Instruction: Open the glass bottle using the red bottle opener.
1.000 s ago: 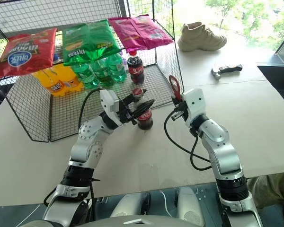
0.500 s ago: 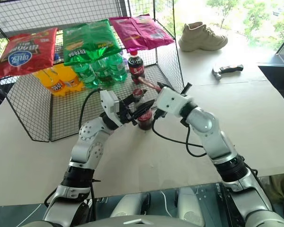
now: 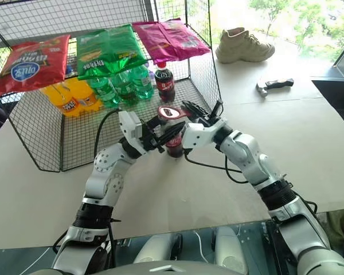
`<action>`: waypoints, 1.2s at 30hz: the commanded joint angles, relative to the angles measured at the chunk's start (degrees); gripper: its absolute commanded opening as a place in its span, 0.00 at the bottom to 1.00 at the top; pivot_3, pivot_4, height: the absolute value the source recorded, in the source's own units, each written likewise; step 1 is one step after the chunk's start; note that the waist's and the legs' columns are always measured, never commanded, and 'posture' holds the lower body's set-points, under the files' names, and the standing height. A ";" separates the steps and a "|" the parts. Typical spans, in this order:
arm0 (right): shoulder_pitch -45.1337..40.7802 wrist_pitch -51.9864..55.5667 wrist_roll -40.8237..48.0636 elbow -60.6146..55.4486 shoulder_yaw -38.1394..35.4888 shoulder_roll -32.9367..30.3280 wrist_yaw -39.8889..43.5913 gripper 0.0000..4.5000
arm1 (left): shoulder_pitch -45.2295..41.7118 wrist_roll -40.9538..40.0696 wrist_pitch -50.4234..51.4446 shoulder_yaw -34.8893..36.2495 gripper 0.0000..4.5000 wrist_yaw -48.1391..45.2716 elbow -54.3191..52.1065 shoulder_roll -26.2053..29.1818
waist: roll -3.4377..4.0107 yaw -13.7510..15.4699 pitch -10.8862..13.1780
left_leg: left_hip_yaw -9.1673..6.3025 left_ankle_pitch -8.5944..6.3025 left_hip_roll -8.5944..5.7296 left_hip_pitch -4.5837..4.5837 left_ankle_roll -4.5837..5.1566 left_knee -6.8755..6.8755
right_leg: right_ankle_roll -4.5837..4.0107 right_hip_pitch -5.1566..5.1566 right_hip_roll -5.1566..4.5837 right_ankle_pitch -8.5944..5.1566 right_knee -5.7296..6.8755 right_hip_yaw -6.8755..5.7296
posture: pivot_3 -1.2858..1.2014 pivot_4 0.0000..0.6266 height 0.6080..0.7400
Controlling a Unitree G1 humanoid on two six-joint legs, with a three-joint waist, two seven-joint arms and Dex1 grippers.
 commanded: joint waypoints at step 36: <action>-14.57 -19.44 -7.87 14.81 1.99 -6.85 -1.15 0.00 | -1.87 1.45 0.51 -2.27 0.42 -0.12 2.94 -2.63 | 0.09 0.26 -0.07 | -0.06 0.00 -0.06 0.19 0.02 -0.17 | -0.01 0.17 -0.05 -0.01 -0.07 0.01 | 0.52 0.24 1.00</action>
